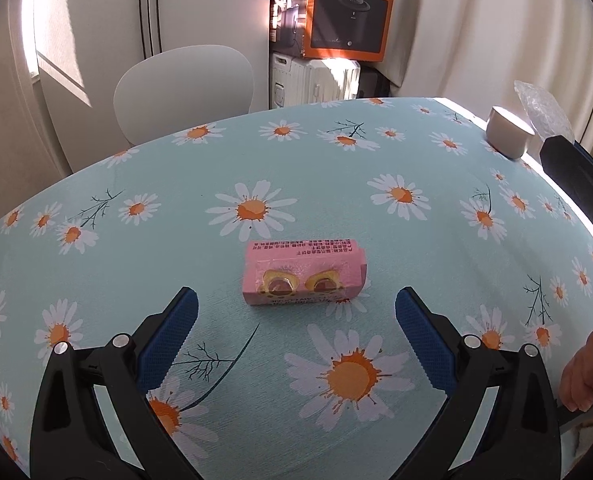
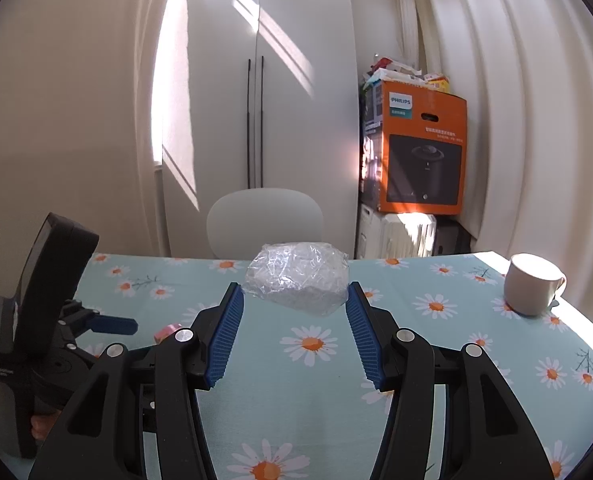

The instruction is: Collect trash

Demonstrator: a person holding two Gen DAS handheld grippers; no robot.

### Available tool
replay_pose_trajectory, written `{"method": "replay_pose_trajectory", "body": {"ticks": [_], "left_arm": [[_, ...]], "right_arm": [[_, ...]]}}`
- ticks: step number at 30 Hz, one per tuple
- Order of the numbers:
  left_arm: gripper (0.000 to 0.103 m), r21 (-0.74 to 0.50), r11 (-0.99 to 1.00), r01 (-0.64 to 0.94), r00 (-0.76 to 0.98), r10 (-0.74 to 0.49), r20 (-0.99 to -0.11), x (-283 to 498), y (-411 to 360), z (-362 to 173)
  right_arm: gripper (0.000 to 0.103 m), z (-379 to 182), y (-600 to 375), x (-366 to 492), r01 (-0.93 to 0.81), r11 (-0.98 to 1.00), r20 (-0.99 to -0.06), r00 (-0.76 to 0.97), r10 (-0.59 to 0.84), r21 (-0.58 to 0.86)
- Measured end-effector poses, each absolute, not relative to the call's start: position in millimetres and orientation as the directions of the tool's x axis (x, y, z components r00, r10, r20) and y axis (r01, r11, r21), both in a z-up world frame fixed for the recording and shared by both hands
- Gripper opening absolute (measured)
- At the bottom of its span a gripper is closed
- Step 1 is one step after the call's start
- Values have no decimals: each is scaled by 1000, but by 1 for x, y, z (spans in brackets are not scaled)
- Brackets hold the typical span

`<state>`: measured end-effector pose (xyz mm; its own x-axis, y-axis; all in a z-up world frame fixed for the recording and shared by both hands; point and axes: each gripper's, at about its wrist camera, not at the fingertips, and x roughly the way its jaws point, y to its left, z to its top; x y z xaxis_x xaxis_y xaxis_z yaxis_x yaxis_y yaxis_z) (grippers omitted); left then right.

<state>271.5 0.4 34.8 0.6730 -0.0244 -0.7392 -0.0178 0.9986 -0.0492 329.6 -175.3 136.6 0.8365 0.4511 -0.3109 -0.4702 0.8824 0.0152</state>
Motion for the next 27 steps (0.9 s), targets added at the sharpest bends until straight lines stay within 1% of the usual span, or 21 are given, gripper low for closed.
{"method": "replay_pose_trajectory", "body": {"ticks": [1, 2, 3, 4, 5, 6, 9, 12, 13, 14, 16, 19, 20, 21, 23, 25, 27], "left_arm": [[81, -57, 998, -17, 660, -32, -750, 275, 1, 32], [64, -61, 998, -13, 646, -38, -762, 278, 1, 30], [54, -55, 998, -14, 634, -34, -773, 281, -1, 28], [41, -36, 999, -24, 638, -12, -770, 281, -1, 28], [27, -36, 999, -19, 639, -16, -769, 282, -2, 28], [23, -43, 999, -10, 635, -27, -772, 282, -2, 27], [19, -65, 998, -12, 649, -42, -759, 280, 1, 29], [19, -79, 997, -15, 656, -50, -753, 279, 3, 30], [19, -76, 997, -14, 659, -48, -751, 278, 4, 31], [16, -68, 998, -16, 666, -40, -745, 277, 2, 33], [14, -52, 999, -9, 675, -32, -737, 275, 0, 35], [12, -9, 1000, -24, 667, 9, -745, 276, -3, 34], [10, -11, 1000, -19, 670, 4, -742, 276, -4, 34], [10, -16, 1000, -17, 679, 0, -735, 274, -3, 36], [5, -19, 999, -30, 699, 7, -715, 270, -1, 39], [4, -26, 998, -55, 719, 22, -694, 267, 3, 43], [3, -54, 997, -59, 736, 6, -677, 263, 8, 46]], "right_arm": [[50, 136, -175, 330, -472, 881, -312, 835, 453, 15], [50, 136, -174, 330, -472, 881, -312, 835, 453, 15], [50, 136, -174, 330, -472, 881, -311, 835, 453, 15], [50, 136, -174, 331, -473, 881, -312, 835, 453, 15], [50, 135, -174, 331, -472, 881, -313, 835, 453, 15], [50, 135, -174, 332, -473, 881, -314, 835, 453, 15], [50, 134, -173, 331, -472, 882, -312, 836, 452, 14], [50, 133, -173, 329, -469, 883, -311, 837, 449, 13], [50, 133, -173, 329, -468, 884, -311, 838, 449, 14], [50, 133, -173, 329, -467, 884, -311, 838, 448, 14], [50, 133, -172, 328, -468, 884, -315, 837, 448, 14], [50, 132, -172, 327, -466, 885, -316, 838, 446, 14], [50, 133, -172, 327, -466, 885, -315, 838, 446, 14], [50, 133, -172, 327, -466, 884, -315, 837, 447, 14], [50, 132, -172, 328, -469, 883, -318, 835, 449, 15], [50, 132, -172, 329, -472, 881, -322, 832, 452, 17], [50, 132, -172, 329, -474, 881, -322, 831, 453, 17]]}}
